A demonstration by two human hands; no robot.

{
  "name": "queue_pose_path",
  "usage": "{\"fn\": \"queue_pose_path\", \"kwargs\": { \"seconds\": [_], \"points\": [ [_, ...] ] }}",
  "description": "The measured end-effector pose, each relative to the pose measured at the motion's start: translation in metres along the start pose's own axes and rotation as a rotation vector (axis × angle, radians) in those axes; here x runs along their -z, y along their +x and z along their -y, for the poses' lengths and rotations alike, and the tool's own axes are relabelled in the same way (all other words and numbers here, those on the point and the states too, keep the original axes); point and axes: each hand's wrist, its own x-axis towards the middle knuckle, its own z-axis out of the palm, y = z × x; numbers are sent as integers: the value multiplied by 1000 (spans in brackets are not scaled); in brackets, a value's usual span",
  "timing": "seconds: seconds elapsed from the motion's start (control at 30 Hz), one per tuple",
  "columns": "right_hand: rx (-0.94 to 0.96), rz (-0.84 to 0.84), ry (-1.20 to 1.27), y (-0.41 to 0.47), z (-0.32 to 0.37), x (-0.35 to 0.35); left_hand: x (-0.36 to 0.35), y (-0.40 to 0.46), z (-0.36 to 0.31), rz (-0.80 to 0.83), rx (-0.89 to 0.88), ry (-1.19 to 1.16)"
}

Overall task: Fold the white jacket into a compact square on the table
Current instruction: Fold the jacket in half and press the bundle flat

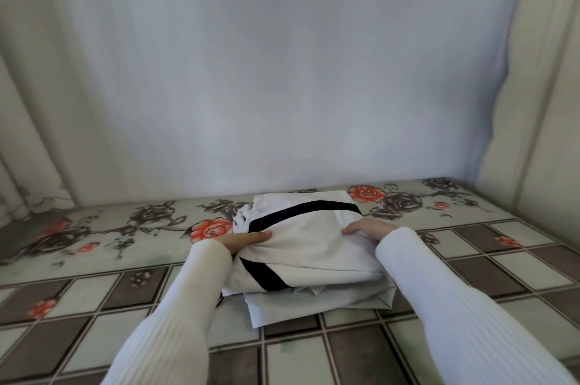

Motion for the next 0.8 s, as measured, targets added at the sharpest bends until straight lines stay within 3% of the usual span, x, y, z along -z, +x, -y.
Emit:
{"fn": "queue_pose_path", "kwargs": {
  "seconds": [0.17,0.33,0.57,0.67,0.8],
  "points": [
    [2,-29,-4,-2,3,4,1,7,3,25,-11,-39],
    [19,-19,-70,3,3,7,3,16,5,-55,-68,23],
    [-7,-3,-138,6,-7,5,1,16,13,-9,13,69],
    [59,-72,-228,4,-3,6,0,14,11,-17,-52,29],
    [102,-124,-275,-4,11,14,-4,7,-7,-145,-208,89]
  ]
}}
